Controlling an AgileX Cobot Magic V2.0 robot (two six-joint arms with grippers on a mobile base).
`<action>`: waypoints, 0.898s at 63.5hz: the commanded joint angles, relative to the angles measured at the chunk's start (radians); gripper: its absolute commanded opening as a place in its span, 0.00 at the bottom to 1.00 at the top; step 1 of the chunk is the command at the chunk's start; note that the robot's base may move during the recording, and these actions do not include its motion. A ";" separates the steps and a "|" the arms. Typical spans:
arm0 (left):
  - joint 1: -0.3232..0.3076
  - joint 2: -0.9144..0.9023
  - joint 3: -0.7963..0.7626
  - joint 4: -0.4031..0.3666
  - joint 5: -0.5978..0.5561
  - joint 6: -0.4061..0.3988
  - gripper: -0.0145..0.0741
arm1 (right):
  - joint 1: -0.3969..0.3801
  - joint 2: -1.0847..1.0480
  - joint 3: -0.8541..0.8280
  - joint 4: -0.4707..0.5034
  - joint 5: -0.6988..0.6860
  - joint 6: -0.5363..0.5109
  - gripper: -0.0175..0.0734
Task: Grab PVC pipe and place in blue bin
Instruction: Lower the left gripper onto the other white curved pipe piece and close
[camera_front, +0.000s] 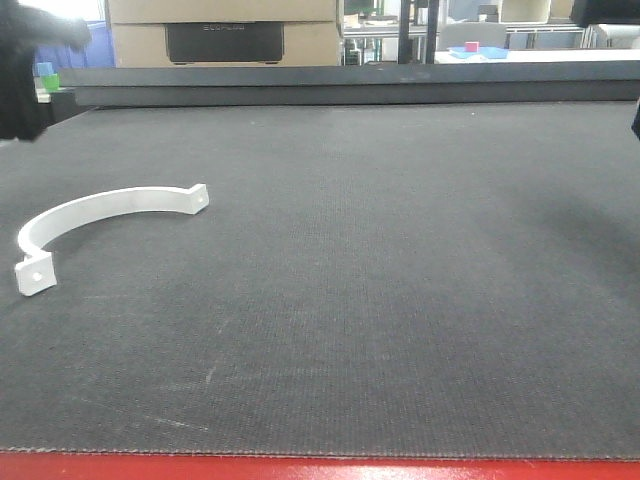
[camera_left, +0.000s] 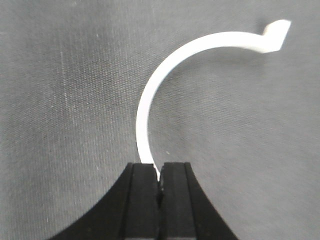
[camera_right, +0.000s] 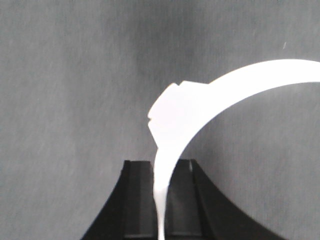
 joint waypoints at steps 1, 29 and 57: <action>0.003 0.030 -0.011 0.017 -0.015 -0.011 0.04 | 0.001 -0.025 -0.009 0.007 0.021 -0.011 0.01; 0.063 0.095 -0.011 -0.030 -0.028 -0.006 0.43 | 0.001 -0.038 -0.009 0.009 0.029 -0.020 0.01; 0.059 0.205 -0.040 -0.044 -0.021 0.019 0.42 | 0.001 -0.038 -0.007 0.033 0.008 -0.030 0.01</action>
